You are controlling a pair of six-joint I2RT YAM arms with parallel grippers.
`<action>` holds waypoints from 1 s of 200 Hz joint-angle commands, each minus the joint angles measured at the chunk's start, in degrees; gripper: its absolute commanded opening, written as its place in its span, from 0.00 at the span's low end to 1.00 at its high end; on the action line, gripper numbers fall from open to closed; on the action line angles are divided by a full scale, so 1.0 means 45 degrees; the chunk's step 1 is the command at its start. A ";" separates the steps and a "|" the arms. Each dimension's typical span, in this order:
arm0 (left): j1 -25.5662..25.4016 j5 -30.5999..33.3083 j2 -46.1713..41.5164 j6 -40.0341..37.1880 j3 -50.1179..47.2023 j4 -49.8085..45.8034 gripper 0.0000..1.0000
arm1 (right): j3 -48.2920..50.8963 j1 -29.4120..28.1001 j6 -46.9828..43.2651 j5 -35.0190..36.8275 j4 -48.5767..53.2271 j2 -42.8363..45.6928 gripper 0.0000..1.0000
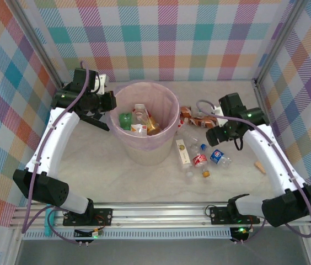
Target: Put the plastic bottles in the bin
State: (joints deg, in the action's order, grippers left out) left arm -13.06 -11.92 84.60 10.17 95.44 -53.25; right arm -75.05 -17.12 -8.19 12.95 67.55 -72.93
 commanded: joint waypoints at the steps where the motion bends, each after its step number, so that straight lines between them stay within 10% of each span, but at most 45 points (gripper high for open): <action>1: -0.0086 -0.0556 0.0204 0.0193 -0.0020 -0.0004 0.00 | 0.1357 0.0556 -0.0541 -0.0567 -0.1016 -0.0196 0.88; 200: 0.0036 -0.0468 0.0117 0.0044 -0.0095 -0.0150 0.00 | 0.4163 0.2389 -0.0876 -0.1740 -0.4383 -0.4903 0.71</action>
State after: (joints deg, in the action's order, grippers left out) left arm -13.04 -11.92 84.60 9.37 95.44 -53.36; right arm -55.81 -7.05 -11.66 5.98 48.62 -94.74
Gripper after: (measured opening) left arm 0.067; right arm 0.746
